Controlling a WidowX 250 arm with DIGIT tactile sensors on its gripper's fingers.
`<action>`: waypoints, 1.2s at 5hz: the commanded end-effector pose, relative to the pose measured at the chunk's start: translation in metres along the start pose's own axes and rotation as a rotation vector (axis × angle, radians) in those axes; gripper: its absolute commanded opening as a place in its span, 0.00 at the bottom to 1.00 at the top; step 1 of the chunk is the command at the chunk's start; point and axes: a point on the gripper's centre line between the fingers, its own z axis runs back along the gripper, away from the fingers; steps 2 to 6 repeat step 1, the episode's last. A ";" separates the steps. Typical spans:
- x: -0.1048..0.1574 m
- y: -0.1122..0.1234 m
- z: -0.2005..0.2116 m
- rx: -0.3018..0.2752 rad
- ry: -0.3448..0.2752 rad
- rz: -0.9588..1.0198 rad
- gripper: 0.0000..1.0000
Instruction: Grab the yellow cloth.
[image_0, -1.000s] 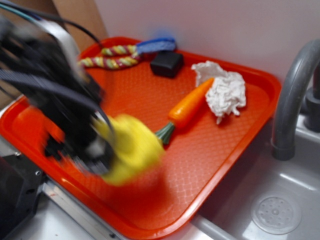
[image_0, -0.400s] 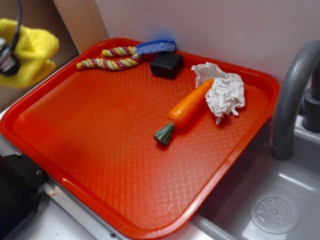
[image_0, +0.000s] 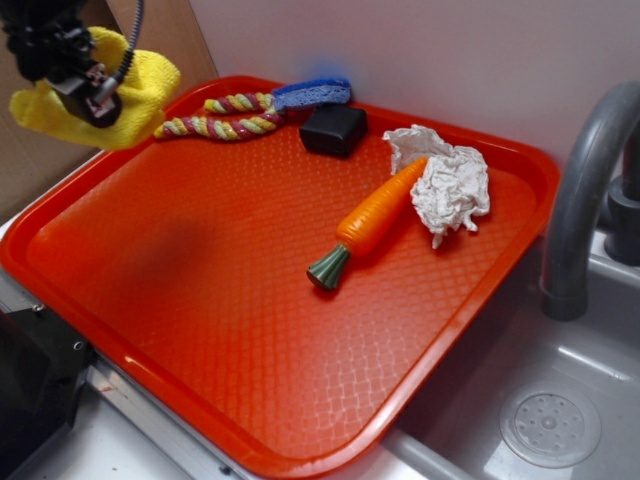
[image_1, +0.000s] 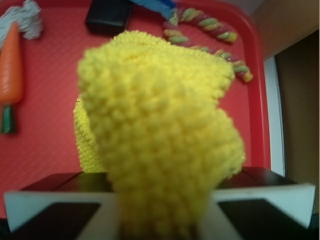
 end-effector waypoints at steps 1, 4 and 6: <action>-0.011 -0.020 0.025 -0.014 -0.081 -0.001 0.00; -0.011 -0.020 0.025 -0.014 -0.081 -0.001 0.00; -0.011 -0.020 0.025 -0.014 -0.081 -0.001 0.00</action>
